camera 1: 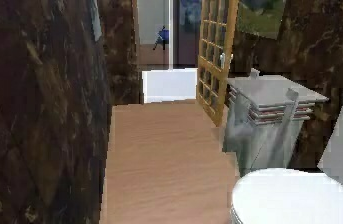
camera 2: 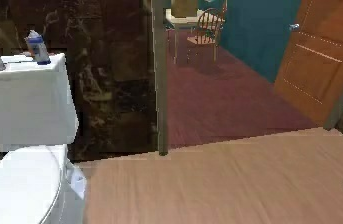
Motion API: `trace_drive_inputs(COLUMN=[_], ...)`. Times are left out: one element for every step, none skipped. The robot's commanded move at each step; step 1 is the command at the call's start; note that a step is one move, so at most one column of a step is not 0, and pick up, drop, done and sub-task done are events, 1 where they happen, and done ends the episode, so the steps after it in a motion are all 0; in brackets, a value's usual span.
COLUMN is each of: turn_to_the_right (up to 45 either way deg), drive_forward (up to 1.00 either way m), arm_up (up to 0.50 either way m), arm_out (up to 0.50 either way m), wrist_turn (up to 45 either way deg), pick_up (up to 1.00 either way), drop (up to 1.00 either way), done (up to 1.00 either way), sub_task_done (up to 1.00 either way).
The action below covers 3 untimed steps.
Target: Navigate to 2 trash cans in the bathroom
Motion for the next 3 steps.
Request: trace_drive_inputs(turn_to_the_right=[0.0, 0.0, -3.0], drive_forward=[1.00, 1.00, 0.00], arm_up=[0.00, 0.00, 0.00], arm_out=[0.00, 0.00, 0.00], wrist_turn=[0.0, 0.0, 0.0], pick_up=[0.00, 0.00, 0.00], drop=[0.00, 0.00, 0.00], done=[0.00, 0.00, 0.00], sub_task_done=[0.00, 0.00, 0.00])
